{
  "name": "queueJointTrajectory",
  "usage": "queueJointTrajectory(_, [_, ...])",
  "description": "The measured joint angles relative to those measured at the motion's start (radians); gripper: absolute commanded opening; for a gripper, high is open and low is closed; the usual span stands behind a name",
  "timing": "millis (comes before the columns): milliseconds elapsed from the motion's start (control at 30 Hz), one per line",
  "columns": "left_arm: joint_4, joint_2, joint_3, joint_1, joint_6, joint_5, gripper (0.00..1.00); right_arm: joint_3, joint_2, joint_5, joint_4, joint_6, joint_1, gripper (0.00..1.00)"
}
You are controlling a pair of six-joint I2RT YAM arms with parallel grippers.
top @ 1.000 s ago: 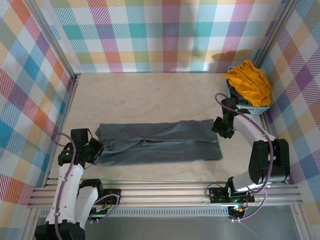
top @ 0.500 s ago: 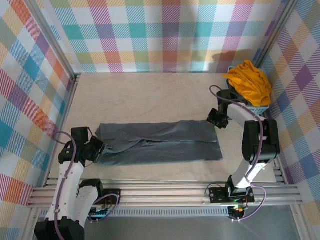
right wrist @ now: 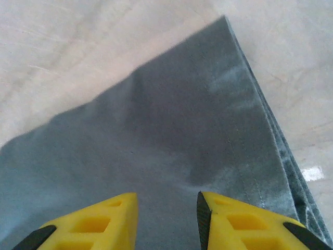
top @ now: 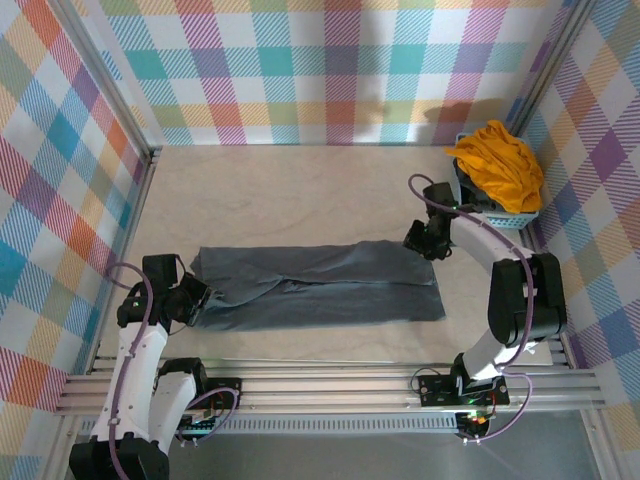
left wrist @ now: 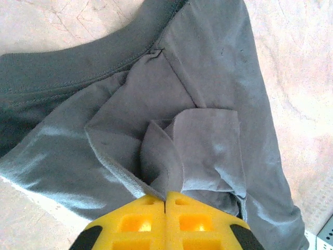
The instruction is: Fold and stack the t-shirts
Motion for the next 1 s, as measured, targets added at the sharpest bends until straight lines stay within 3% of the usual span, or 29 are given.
queueJointTrajectory(433, [-0.06, -0.19, 0.039, -0.032, -0.112, -0.035, 0.0, 0.078, 0.191, 0.035, -0.066, 0.011, -0.001, 0.34])
queueJointTrajectory(667, [-0.093, -0.248, 0.048, -0.04, -0.135, -0.061, 0.0, 0.128, 0.219, 0.062, -0.077, 0.011, -0.003, 0.35])
queueJointTrajectory(900, [-0.103, -0.192, 0.008, -0.041, -0.136, -0.085, 0.01, 0.133, 0.224, 0.062, -0.087, 0.011, -0.003, 0.35])
queueJointTrajectory(967, [-0.102, -0.138, -0.013, -0.041, -0.135, -0.099, 0.22, 0.133, 0.224, 0.062, -0.087, 0.011, -0.003, 0.35])
queueJointTrajectory(1000, [-0.105, -0.114, -0.017, -0.041, -0.132, -0.111, 0.4, 0.133, 0.224, 0.063, -0.087, 0.011, -0.003, 0.35])
